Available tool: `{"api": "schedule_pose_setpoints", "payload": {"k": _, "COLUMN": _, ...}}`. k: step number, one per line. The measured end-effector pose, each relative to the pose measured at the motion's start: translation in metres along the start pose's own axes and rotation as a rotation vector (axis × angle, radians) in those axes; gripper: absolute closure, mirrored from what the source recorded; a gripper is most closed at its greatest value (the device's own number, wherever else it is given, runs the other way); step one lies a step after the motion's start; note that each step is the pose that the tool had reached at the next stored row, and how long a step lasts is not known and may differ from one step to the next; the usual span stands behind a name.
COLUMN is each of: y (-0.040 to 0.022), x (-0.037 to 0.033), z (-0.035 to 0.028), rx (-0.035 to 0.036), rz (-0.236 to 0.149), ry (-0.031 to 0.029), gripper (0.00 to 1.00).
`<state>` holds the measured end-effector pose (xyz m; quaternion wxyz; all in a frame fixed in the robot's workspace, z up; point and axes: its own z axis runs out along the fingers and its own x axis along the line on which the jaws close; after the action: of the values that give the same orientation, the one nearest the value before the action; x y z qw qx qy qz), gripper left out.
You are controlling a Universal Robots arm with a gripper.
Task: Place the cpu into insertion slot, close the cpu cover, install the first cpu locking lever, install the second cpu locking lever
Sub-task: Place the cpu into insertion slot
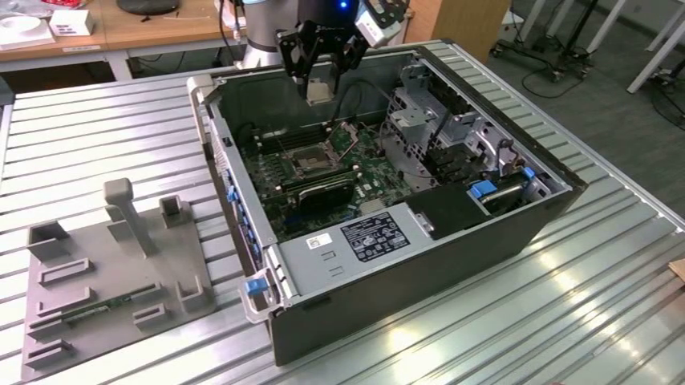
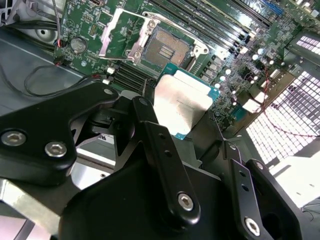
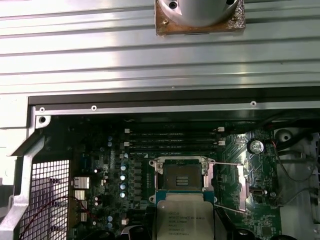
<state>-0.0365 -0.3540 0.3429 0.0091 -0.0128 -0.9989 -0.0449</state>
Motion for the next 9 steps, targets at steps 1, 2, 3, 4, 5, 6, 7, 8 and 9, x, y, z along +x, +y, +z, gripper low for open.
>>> {"api": "schedule_pose_setpoints", "payload": {"k": 1, "y": -0.0001, "x": 0.0, "z": 0.0009, "rx": 0.0001, "rz": 0.0, "ry": 0.0001, "gripper": 0.46}}
{"api": "schedule_pose_setpoints", "payload": {"k": 2, "y": -0.0002, "x": 0.0, "z": 0.002, "rx": 0.0, "rz": 0.0, "ry": 0.0, "gripper": 0.46}}
{"api": "schedule_pose_setpoints", "payload": {"k": 3, "y": -0.0003, "x": -0.0001, "z": 0.0035, "rx": 0.0001, "rz": 0.0, "ry": 0.0001, "gripper": 0.46}}
{"api": "schedule_pose_setpoints", "payload": {"k": 4, "y": -0.0004, "x": -0.0001, "z": 0.0051, "rx": 0.0001, "rz": 0.0, "ry": 0.0, "gripper": 0.46}}
{"api": "schedule_pose_setpoints", "payload": {"k": 5, "y": -0.0006, "x": -0.0001, "z": 0.0064, "rx": 0.0001, "rz": 0.0, "ry": 0.0001, "gripper": 0.46}}
{"api": "schedule_pose_setpoints", "payload": {"k": 6, "y": -0.0007, "x": -0.0002, "z": 0.0075, "rx": 0.0001, "rz": 0.0, "ry": 0.0, "gripper": 0.46}}
{"api": "schedule_pose_setpoints", "payload": {"k": 7, "y": -0.0008, "x": -0.0002, "z": 0.0085, "rx": 0.0001, "rz": 0.0, "ry": 0.0, "gripper": 0.46}}
{"api": "schedule_pose_setpoints", "payload": {"k": 8, "y": -0.0008, "x": -0.0002, "z": 0.0095, "rx": 0.0001, "rz": 0.0, "ry": 0.0, "gripper": 0.46}}
{"api": "schedule_pose_setpoints", "payload": {"k": 9, "y": -0.0009, "x": -0.0002, "z": 0.0107, "rx": 0.0001, "rz": 0.0, "ry": 0.0, "gripper": 0.46}}
